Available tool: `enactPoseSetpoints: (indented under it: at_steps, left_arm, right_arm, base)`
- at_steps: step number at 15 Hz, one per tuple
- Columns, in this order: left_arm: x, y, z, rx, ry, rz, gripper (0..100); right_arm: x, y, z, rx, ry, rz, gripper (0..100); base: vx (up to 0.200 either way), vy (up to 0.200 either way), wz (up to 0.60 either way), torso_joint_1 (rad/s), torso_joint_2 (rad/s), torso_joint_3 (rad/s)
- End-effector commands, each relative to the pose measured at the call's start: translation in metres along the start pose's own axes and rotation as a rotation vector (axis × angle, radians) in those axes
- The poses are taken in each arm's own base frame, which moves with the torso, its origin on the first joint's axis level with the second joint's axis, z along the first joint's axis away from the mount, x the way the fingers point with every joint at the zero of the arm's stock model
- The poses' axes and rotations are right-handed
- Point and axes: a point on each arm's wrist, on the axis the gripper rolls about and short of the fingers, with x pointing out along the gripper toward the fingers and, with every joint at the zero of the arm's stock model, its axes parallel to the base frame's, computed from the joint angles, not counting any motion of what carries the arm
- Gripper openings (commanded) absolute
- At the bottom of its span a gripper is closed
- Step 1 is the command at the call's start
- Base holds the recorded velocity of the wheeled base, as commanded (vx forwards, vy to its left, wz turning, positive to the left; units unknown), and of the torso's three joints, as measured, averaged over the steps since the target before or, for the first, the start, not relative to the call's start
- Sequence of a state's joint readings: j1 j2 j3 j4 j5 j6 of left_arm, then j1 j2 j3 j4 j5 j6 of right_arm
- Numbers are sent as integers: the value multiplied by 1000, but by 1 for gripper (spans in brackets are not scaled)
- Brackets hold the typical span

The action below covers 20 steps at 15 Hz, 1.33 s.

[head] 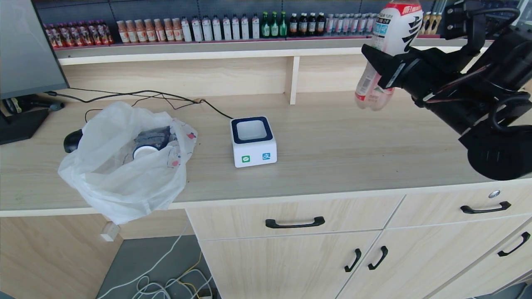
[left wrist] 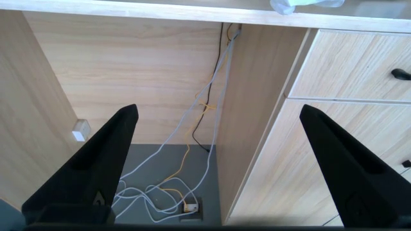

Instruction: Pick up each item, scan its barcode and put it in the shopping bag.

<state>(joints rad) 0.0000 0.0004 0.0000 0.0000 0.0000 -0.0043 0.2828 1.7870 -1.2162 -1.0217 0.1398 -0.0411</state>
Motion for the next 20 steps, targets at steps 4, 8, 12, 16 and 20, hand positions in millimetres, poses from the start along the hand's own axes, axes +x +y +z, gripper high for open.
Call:
enactPoseSetpoints:
  at_steps: [4,8,12,16,20]
  left_arm:
    - [0,0,0,0,0,0,100]
    - [0,0,0,0,0,0,100]
    - [0,0,0,0,0,0,100]
    - [0,0,0,0,0,-2,100]
    - [0,0,0,0,0,0,100]
  right_arm:
    - [-77,19,71,-3,-57,39,0]
    - [-127,40,81,13,1,118,0]
    - [-140,44,78,95,18,229,0]
    - [-163,51,71,255,67,346,0]
    - [-173,80,61,502,162,521,0]
  base:
    - [0,0,0,0,0,0]
    - [0,0,0,0,0,0]
    - [0,0,0,0,0,0]
    - [0,0,0,0,0,0]
    - [0,0,0,0,0,0]
